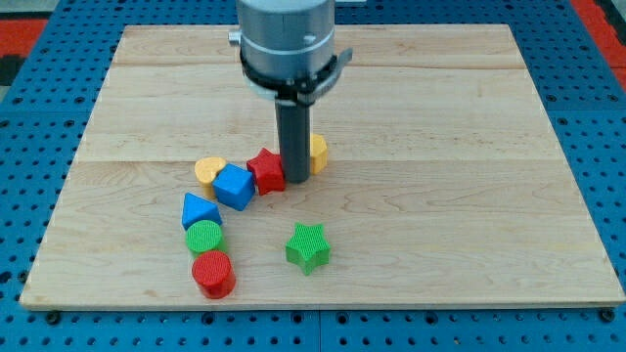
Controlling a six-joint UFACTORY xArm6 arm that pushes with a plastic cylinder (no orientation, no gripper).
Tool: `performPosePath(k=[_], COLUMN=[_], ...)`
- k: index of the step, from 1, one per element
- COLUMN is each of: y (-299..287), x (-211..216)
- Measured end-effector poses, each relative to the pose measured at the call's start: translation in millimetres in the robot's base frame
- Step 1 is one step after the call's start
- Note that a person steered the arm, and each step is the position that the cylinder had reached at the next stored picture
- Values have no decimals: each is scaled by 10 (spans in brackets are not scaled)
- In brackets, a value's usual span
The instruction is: Move the group of blocks a bit right
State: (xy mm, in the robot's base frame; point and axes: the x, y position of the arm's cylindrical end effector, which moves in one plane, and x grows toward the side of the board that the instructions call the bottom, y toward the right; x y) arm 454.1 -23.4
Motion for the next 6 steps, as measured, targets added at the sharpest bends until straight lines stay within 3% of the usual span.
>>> performPosePath(k=[1,3,4,5,6], y=[-223,-1924,-2585,-2186,-1523], x=[-401,-1016,-566,289,456])
